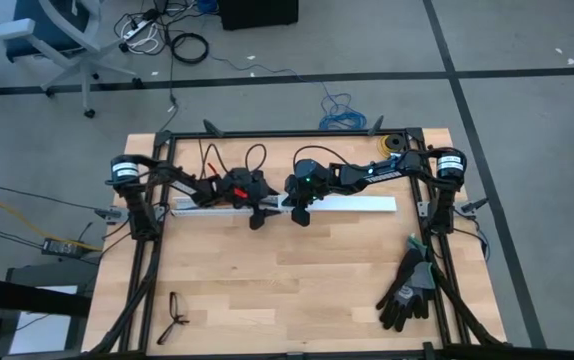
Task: Ziptie cables
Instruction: Close the white cable duct with the white cable duct cover
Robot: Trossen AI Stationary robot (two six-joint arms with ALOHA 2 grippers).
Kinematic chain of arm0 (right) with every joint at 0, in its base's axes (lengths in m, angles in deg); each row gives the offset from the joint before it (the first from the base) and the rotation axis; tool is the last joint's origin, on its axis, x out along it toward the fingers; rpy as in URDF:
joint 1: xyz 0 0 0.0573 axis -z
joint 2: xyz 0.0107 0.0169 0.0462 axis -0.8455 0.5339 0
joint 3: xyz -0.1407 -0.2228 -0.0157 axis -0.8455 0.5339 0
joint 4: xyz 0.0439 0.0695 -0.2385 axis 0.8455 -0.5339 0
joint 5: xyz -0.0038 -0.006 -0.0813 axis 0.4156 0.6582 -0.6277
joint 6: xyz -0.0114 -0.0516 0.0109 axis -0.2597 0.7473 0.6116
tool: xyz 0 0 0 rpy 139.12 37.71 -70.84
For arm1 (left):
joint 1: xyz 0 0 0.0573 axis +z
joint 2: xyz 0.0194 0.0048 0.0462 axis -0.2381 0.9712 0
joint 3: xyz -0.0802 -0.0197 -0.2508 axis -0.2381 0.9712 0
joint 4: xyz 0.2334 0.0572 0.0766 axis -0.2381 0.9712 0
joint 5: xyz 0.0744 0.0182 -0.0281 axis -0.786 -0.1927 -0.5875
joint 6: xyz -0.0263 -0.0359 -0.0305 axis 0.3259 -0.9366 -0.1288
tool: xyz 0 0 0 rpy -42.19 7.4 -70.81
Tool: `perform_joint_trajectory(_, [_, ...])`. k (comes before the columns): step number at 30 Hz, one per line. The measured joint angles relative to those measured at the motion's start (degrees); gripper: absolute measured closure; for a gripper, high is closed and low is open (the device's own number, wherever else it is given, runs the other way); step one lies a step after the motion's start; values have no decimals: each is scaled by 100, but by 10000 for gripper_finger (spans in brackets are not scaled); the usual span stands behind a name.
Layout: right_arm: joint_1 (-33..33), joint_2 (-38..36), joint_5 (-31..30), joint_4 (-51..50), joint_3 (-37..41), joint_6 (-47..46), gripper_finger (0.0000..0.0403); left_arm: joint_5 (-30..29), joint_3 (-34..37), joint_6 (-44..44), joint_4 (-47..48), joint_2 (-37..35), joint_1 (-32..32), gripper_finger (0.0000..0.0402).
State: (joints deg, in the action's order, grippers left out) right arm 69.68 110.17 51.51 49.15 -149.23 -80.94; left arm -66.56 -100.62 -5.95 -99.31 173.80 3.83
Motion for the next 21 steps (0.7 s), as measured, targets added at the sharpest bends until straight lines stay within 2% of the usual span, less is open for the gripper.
perform_joint_trajectory(5, [7,0,2,-4,0,-26,403,15,0,187,659,-322,2,89])
perform_joint_trajectory(9, [17,0,-1,-7,0,-26,403,20,83,198,816,-355,3,89])
perform_joint_trajectory(21, [17,0,2,-9,0,-33,403,-4,758,22,-452,-353,2,102])
